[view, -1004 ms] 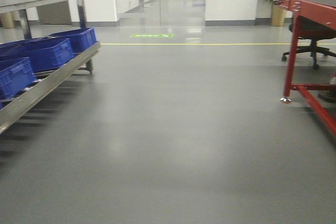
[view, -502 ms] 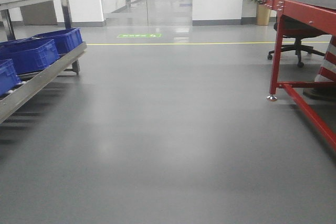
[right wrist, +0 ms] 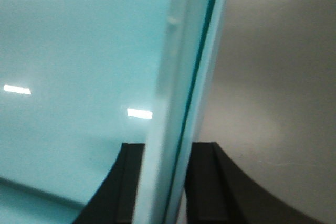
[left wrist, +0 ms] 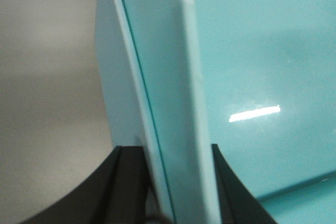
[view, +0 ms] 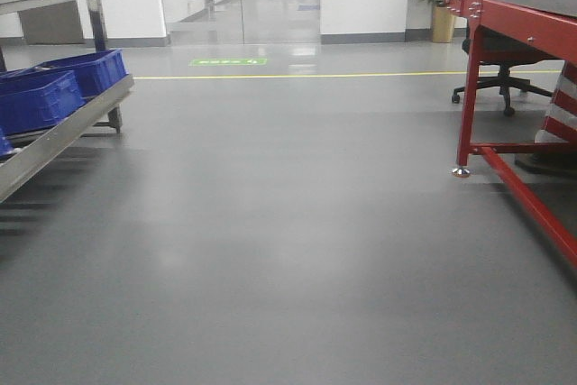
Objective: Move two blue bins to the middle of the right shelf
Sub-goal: 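Drive along the aisle carrying the cyan bin in both grippers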
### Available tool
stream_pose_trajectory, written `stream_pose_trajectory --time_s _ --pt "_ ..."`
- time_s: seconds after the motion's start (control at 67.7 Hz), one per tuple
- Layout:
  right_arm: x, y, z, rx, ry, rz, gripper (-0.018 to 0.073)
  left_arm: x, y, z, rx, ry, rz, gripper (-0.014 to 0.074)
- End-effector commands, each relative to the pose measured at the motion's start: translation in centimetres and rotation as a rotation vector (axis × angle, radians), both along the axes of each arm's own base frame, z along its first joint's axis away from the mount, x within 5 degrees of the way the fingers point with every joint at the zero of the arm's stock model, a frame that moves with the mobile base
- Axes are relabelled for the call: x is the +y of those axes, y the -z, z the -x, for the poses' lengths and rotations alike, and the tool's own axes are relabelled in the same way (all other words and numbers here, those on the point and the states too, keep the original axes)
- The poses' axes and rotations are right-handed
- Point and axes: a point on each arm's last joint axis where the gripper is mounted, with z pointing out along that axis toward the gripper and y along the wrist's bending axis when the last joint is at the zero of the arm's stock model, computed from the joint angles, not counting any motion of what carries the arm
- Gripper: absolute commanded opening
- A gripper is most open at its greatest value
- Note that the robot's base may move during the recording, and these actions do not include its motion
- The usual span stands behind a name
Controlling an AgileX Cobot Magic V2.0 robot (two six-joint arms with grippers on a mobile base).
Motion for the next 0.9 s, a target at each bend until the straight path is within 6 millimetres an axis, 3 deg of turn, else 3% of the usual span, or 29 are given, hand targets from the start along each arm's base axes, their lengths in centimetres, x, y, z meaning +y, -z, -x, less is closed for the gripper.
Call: stream_pose_trajectory --time_s 0.0,0.886 --pt "-0.59 -0.89 -0.26 -0.092 0.036 0.022 -0.0154 0.18 -2.09 1.13 -0.091 0.010 0.101 -0.0111" --pt "-0.59 -0.89 -0.26 -0.092 0.036 0.022 -0.0154 0.18 -2.09 1.13 -0.091 0.010 0.101 -0.0111"
